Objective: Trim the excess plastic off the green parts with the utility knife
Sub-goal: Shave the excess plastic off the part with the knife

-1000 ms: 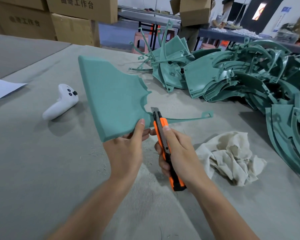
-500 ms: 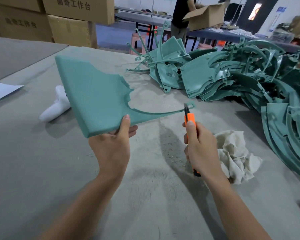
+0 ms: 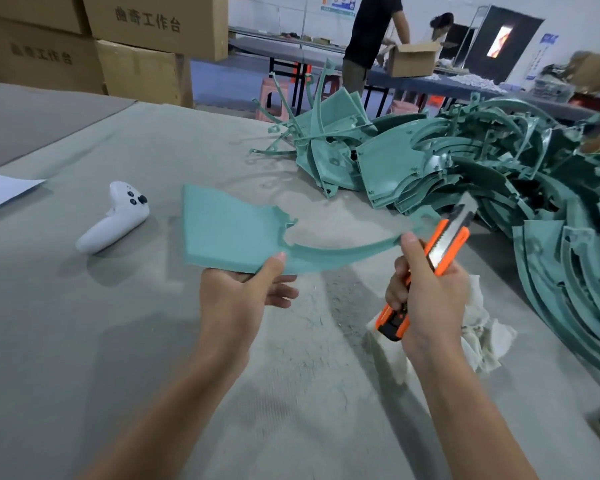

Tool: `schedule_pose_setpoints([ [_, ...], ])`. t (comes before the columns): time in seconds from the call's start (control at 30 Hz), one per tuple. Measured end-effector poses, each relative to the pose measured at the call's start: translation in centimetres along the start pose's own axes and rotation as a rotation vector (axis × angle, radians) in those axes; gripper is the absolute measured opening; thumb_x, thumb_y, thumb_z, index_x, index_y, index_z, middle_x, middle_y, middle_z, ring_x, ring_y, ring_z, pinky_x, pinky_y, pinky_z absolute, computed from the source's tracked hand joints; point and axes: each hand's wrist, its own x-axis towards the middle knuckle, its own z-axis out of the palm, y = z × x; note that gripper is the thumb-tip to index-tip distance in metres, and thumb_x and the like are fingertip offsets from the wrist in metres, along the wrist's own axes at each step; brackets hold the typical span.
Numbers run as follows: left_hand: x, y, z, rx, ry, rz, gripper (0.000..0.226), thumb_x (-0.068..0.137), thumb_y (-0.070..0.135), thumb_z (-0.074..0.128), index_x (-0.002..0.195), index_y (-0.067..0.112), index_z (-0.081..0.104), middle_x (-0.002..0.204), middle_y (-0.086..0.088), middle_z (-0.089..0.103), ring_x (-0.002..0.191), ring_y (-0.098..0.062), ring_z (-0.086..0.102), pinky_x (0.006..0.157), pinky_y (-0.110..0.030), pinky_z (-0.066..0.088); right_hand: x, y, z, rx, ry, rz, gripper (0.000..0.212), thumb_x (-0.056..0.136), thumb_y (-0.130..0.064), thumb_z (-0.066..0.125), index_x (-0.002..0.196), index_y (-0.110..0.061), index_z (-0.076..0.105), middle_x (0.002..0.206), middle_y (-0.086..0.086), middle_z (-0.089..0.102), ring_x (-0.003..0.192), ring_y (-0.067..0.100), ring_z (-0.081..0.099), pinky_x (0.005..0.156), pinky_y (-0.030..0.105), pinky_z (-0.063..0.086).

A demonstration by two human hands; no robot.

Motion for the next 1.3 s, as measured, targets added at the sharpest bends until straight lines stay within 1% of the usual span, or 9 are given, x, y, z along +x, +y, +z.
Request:
schedule_pose_setpoints([
  [0.13,-0.1,0.6,-0.1,0.103,-0.196,0.036,0.03,0.081,0.043,0.072,0.087,0.013,0.074,0.075,-0.011,0.075,0.069,-0.026,0.073,0.056,-0.03,0.056,0.7,-0.5,-0.9,0.054,0.072,-0.099,0.032,0.096,-0.018,0.062,0.065,-0.018,0.064,0.062,0.0,0.061,0.038,0.011,0.037,0.039,0.021,0.033],
  [0.23,1.0,1.3,-1.5,-0.243,-0.232,-0.298,0.086,0.075,0.079,0.041,0.1,0.002,0.071,0.097,-0.024,0.072,0.087,-0.042,0.07,0.066,-0.044,0.059,1.0,-0.7,-1.4,0.088,0.031,-0.188,0.036,0.098,-0.014,0.059,0.065,-0.024,0.066,0.062,0.0,0.061,0.038,0.01,0.037,0.039,0.02,0.032],
  [0.3,2.0,1.7,-3.1,-0.488,-0.237,-0.496,0.102,0.071,0.09,0.029,0.107,0.005,0.071,0.107,-0.024,0.07,0.094,-0.044,0.068,0.075,-0.051,0.053,1.2,-0.8,-1.8,0.103,-0.013,-0.225,0.03,0.099,-0.011,0.057,0.072,-0.024,0.064,0.065,0.0,0.061,0.039,0.009,0.038,0.039,0.019,0.033],
  [0.4,3.0,1.9,-4.6,-0.529,-0.233,-0.627,0.082,0.078,0.081,0.04,0.096,0.011,0.078,0.09,-0.01,0.073,0.07,-0.024,0.069,0.06,-0.035,0.054,1.3,-0.8,-2.2,0.102,-0.101,-0.227,0.021,0.097,-0.011,0.058,0.078,-0.018,0.063,0.065,0.0,0.06,0.038,0.009,0.038,0.039,0.019,0.033],
  [0.5,3.1,2.3,-4.9,-0.326,-0.293,-0.648,0.032,0.081,0.038,0.06,0.086,0.013,0.079,0.09,-0.008,0.075,0.065,-0.023,0.071,0.046,-0.029,0.054,1.2,-0.7,-1.9,0.099,-0.165,-0.208,0.022,0.095,-0.016,0.061,0.075,-0.024,0.067,0.065,0.001,0.059,0.038,0.01,0.038,0.039,0.021,0.033],
  [0.63,3.3,2.4,-5.2,-0.234,-0.289,-0.661,0.032,0.073,0.006,0.06,0.102,-0.004,0.072,0.102,-0.017,0.073,0.078,-0.026,0.074,0.054,-0.033,0.058,1.4,-0.6,-2.4,-0.124,-0.087,-0.245,0.022,0.096,-0.034,0.061,0.077,-0.026,0.068,0.062,0.002,0.055,0.043,0.013,0.039,0.04,0.026,0.034],
  [0.87,4.5,2.8,-6.9,-0.198,-0.17,-0.628,0.043,0.063,0.008,0.067,0.106,0.003,0.067,0.098,-0.013,0.072,0.068,-0.021,0.071,0.058,-0.029,0.058,2.0,-0.3,-3.1,-0.593,-0.147,-0.442,0.049,0.091,-0.059,0.044,0.086,-0.014,0.063,0.063,0.007,0.053,0.055,0.026,0.05,0.053,0.046,0.041],
  [1.1,4.3,3.0,-6.9,-0.185,-0.255,-0.658,0.035,0.066,0.007,0.064,0.099,0.001,0.067,0.086,-0.014,0.072,0.06,-0.022,0.07,0.049,-0.027,0.057,3.2,-0.3,-3.5,-0.714,-0.197,-0.528,0.028,0.093,-0.058,0.042,0.088,-0.035,0.057,0.059,0.002,0.051,0.049,0.011,0.043,0.046,0.023,0.035],
  [1.3,4.1,3.1,-6.4,-0.218,-0.232,-0.672,0.021,0.067,0.007,0.062,0.087,0.002,0.066,0.072,-0.011,0.07,0.05,-0.018,0.066,0.041,-0.021,0.051,3.4,0.9,-3.8,-0.749,-0.259,-0.561,0.036,0.096,-0.054,0.045,0.086,-0.023,0.061,0.056,-0.002,0.051,0.049,0.012,0.048,0.045,0.018,0.036],
])
